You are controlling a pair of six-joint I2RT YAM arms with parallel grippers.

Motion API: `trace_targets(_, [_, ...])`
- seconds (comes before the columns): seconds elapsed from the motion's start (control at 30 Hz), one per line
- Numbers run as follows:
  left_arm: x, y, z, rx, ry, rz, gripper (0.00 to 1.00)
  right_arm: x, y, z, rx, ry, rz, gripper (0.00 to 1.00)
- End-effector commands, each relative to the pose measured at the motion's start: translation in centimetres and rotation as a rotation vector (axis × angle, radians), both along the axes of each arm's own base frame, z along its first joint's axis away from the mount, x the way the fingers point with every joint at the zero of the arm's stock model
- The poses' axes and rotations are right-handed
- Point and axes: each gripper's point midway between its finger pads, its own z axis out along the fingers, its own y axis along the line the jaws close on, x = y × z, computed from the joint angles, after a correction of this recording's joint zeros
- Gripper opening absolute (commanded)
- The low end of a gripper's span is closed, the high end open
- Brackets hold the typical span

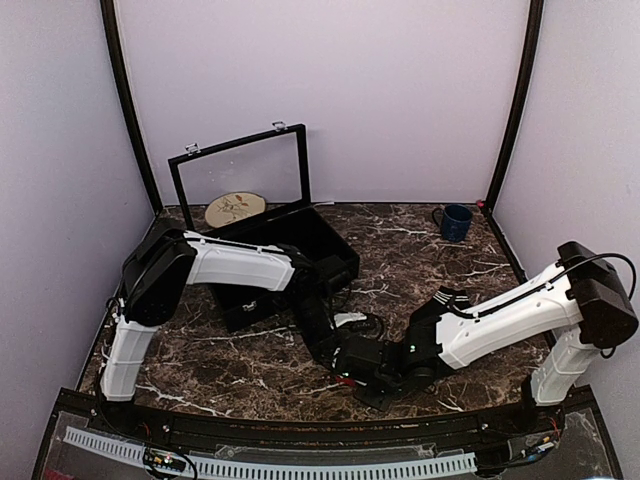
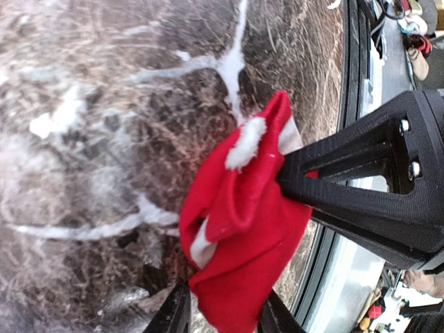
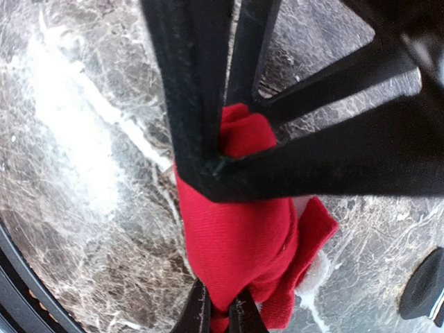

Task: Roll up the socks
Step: Roll the sock at the center of the board.

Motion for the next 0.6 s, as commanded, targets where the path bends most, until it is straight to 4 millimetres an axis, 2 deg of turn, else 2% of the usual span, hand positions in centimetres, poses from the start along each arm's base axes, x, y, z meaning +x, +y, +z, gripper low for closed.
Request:
trace_targets(0.0, [1.5,0.3,-0.1,0.005,-0.080,0.067,0.35,-1.7,-0.9,-2.0,-0.012,0.135,-0.055,0.00])
trace_targets(0.57, [2.2,1.1,1.3,-0.024,-0.152,0.160,0.37,-1.7,-2.0,-2.0,0.118,0.336,-0.248,0.00])
